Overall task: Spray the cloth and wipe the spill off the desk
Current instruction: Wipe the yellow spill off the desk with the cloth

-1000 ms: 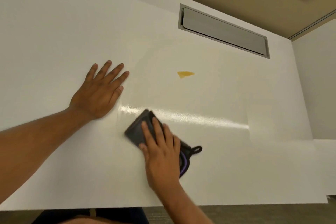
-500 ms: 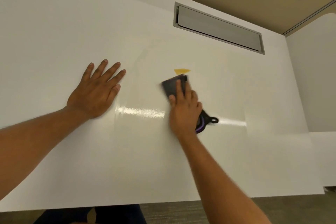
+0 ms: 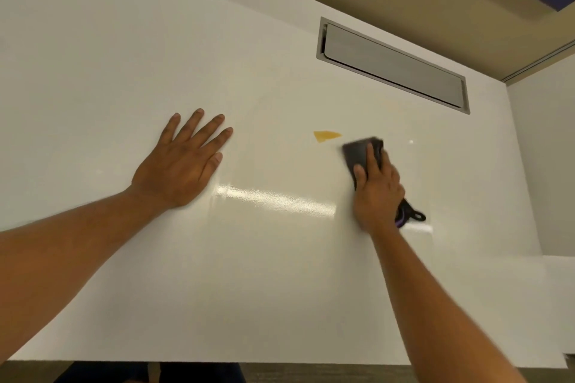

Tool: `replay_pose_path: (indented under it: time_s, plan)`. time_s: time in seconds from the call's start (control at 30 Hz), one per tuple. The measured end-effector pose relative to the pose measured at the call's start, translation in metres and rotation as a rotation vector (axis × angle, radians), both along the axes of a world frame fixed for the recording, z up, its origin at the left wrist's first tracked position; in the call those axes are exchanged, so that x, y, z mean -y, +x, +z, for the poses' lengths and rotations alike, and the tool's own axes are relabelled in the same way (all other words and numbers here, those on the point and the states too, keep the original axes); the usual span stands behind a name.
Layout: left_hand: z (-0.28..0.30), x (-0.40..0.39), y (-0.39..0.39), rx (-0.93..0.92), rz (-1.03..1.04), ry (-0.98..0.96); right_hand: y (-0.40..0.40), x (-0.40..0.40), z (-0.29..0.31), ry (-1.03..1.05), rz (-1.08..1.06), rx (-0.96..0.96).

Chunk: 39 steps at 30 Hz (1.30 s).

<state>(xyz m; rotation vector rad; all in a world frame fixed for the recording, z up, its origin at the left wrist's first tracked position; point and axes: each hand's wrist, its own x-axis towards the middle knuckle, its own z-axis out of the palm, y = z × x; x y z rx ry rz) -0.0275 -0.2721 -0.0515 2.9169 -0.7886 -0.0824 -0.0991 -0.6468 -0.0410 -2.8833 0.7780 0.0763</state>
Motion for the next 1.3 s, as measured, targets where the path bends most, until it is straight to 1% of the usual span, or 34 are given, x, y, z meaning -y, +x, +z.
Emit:
replay_pose_path:
  time_s: [0.1,0.2,0.3,0.4,0.47,0.53,0.6,0.63,0.73,0.8,0.9,0.97,1.07,1.2,1.3]
  plan:
    - [0.001,0.000,-0.001,-0.004,0.004,-0.003,0.067,-0.004,0.000,0.007,-0.003,-0.001]
    - [0.003,0.001,-0.002,-0.013,0.005,-0.006,0.080,-0.038,-0.001,0.001,0.122,-0.018]
    - [0.005,0.001,-0.002,-0.010,0.003,-0.002,0.034,-0.080,-0.004,-0.018,0.312,-0.034]
    - [0.004,0.001,-0.003,0.019,0.002,-0.013,-0.054,-0.114,-0.008,-0.009,0.462,0.001]
    - [0.002,0.000,-0.002,0.030,0.003,-0.016,-0.110,-0.119,-0.008,0.042,0.527,-0.014]
    - [0.000,-0.001,0.000,0.035,-0.003,-0.018,-0.134,-0.103,-0.005,0.076,0.564,-0.039]
    - [-0.003,-0.002,0.000,0.056,-0.013,-0.011,-0.118,-0.075,-0.001,0.049,0.531,-0.050]
    - [-0.005,-0.002,0.000,0.060,-0.016,-0.008,-0.097,-0.059,0.000,0.020,0.473,-0.043]
    - [-0.006,-0.002,0.001,0.047,-0.004,-0.012,-0.007,-0.018,0.002,-0.011,0.224,-0.027]
    - [-0.006,-0.002,0.001,0.041,0.002,-0.020,0.054,-0.006,0.003,-0.005,0.134,-0.004]
    - [-0.005,-0.001,0.000,0.051,0.001,-0.025,0.109,-0.027,0.003,0.001,0.138,-0.004]
    - [-0.004,-0.001,0.000,0.052,0.002,-0.028,0.111,-0.060,0.000,0.015,0.243,-0.010]
    - [-0.005,-0.001,0.000,0.040,-0.004,-0.033,0.061,-0.107,-0.004,0.004,0.446,-0.012]
    - [-0.004,-0.001,0.000,0.011,0.008,-0.036,-0.063,-0.148,-0.002,0.050,0.651,-0.033]
    - [-0.003,-0.001,-0.001,0.017,0.015,-0.031,-0.142,-0.159,-0.003,0.081,0.741,-0.073]
